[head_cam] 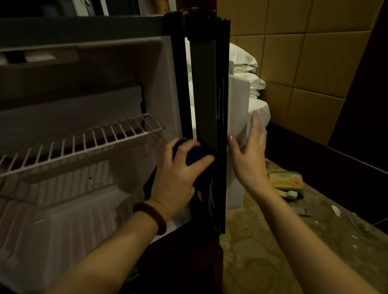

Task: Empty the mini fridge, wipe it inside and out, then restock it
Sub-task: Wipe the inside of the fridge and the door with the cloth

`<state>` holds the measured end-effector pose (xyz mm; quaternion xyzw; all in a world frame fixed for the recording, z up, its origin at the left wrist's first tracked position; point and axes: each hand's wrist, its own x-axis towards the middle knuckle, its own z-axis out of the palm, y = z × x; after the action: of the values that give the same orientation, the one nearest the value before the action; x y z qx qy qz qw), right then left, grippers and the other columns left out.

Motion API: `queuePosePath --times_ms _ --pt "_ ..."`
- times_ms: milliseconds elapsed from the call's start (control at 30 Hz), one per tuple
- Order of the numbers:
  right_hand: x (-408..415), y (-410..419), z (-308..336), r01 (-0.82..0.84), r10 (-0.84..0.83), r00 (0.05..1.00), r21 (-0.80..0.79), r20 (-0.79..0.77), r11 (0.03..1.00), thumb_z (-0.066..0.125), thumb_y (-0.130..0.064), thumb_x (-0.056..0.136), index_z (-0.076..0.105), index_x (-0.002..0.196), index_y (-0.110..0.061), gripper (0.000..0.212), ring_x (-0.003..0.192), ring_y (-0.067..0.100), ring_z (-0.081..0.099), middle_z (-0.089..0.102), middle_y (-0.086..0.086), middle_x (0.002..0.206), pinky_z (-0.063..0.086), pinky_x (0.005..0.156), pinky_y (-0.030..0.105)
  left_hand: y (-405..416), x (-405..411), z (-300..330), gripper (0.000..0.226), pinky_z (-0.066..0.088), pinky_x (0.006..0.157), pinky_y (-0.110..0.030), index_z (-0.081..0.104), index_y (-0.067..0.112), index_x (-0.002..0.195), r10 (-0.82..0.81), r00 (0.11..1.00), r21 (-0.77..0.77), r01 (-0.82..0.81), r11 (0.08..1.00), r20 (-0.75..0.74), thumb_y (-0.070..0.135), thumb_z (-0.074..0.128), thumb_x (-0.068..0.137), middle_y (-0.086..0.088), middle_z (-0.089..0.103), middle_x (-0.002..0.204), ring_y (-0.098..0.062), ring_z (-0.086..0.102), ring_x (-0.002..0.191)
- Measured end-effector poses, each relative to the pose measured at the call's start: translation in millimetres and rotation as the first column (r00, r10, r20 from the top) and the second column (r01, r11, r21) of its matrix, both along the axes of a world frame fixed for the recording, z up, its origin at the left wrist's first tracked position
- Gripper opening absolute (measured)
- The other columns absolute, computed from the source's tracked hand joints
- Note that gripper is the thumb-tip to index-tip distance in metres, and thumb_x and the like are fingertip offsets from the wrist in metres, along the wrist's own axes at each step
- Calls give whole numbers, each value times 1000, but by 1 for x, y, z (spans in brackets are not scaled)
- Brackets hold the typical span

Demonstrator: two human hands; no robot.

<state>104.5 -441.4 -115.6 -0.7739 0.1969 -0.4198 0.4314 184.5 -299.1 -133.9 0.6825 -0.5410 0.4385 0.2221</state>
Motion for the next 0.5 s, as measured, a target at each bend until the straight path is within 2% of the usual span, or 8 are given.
queuePosePath --times_ms 67,133,167,233,267,333,400,500 --pt "-6 4 -36 34 -37 999 149 12 988 57 -31 89 22 145 -16 68 133 20 30 27 10 145 29 109 35 -9 -2 15 39 37 91 -48 50 23 110 14 1000 -95 -15 995 -15 14 53 72 -7 34 121 -37 29 111" --pt "-4 3 -63 -20 29 999 310 -25 950 58 -41 86 33 137 -17 61 124 21 43 42 10 136 39 104 40 -15 4 10 38 38 89 -47 48 24 109 39 998 -120 -34 992 39 16 56 72 -8 33 121 -36 29 110" --pt "-1 2 -71 -58 77 996 359 -38 931 56 -42 87 38 130 -19 52 118 23 49 48 11 131 43 100 43 -14 8 -1 36 41 86 -48 48 24 108 40 996 -108 -32 994 76 18 55 73 -8 34 120 -37 30 109" --pt "4 1 -79 -71 94 994 353 -47 933 52 -31 93 41 114 -22 25 108 26 54 54 12 118 46 92 48 -10 11 -35 35 47 78 -51 48 25 108 42 989 -39 -37 999 140 21 51 74 -9 36 117 -37 34 106" --pt "7 0 -83 -64 82 996 324 -43 944 50 -27 94 40 110 -23 20 105 27 54 54 12 114 46 90 50 -6 10 -53 35 49 74 -53 47 26 108 48 987 15 -51 999 153 22 49 73 -8 38 116 -36 35 104" --pt "6 -1 -86 -60 72 997 275 -36 959 50 -25 94 38 108 -23 18 104 25 54 53 10 111 46 89 51 0 4 -82 37 50 70 -54 46 27 109 67 987 114 -84 990 147 22 45 72 -7 39 115 -36 37 103" --pt "5 -2 -87 -81 93 995 252 -36 964 51 -23 94 37 111 -24 22 105 24 53 52 9 113 46 90 50 1 -1 -87 39 51 70 -53 46 28 109 70 989 143 -88 986 133 20 47 71 -6 40 115 -35 38 104" --pt "5 -1 -88 -79 93 995 248 -43 966 51 -34 90 37 117 -19 34 106 26 53 51 10 115 46 89 53 -4 -4 -58 53 49 73 -54 46 26 109 70 996 31 -72 997 56 12 60 59 -8 37 116 -36 33 106"
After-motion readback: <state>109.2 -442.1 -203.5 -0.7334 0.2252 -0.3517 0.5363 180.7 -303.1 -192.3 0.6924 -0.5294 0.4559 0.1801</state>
